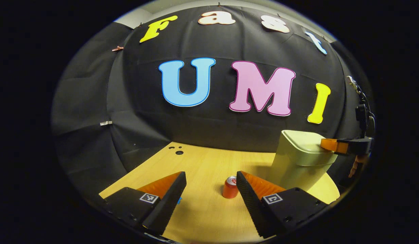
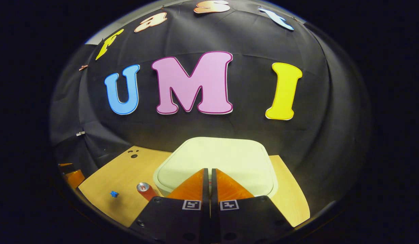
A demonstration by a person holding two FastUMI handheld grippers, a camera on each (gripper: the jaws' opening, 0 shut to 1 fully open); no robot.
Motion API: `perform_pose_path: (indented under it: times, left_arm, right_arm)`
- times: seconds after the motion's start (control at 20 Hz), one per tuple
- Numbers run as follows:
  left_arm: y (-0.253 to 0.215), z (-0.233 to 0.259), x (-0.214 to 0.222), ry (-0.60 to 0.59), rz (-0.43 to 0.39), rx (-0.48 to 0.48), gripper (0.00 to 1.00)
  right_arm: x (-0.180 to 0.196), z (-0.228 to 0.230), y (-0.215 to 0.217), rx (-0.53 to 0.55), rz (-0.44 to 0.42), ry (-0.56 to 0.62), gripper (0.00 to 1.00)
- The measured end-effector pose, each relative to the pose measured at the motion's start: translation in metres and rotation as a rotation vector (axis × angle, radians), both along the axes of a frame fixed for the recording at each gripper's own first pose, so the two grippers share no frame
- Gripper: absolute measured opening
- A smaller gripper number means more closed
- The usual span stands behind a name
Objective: Press the lid of the desktop garbage bin to open it, pick up the crumpled paper on the desktop and throw it into the bin, then pick up the pop can on the desktop and drop it into the bin, and finally close the garbage bin lid.
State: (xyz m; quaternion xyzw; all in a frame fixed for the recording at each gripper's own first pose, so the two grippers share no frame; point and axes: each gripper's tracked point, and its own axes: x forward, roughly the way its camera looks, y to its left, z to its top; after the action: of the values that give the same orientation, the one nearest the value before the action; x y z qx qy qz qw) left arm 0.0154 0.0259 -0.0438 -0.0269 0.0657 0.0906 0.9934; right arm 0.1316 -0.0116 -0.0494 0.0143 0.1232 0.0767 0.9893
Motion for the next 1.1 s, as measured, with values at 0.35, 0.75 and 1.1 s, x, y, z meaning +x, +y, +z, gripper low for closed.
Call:
perform_pose_path:
  times: [0.35, 0.75, 1.1]
  left_arm:
    - [0.032, -0.009, -0.002, -0.001, -0.03, 0.035, 0.96]
    - [0.061, -0.028, -0.013, 0.014, -0.044, 0.057, 0.95]
    - [0.083, -0.039, -0.023, 0.007, -0.061, 0.06, 0.96]
  right_arm:
    - [0.001, 0.012, -0.002, -0.037, -0.073, -0.036, 0.05]
    - [-0.013, 0.051, -0.003, -0.05, -0.149, -0.122, 0.05]
    - [-0.041, 0.062, 0.006, -0.038, -0.193, -0.162, 0.05]
